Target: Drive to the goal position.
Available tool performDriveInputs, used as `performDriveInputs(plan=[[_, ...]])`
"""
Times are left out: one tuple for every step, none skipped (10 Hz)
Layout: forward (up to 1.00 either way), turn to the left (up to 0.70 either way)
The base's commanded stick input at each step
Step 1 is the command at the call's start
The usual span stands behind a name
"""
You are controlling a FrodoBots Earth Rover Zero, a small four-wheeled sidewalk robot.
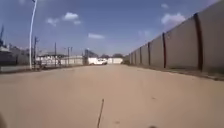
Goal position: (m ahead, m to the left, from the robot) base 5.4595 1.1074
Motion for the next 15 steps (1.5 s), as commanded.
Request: performDriveInputs(plan=[[1.0,0.0],[1.0,0.0],[1.0,0.0],[1.0,0.0],[1.0,0.0],[1.0,0.0],[1.0,0.0],[1.0,0.0],[1.0,0.0],[1.0,0.0],[1.0,0.0],[1.0,0.0],[1.0,0.0],[1.0,0.0],[1.0,0.0]])
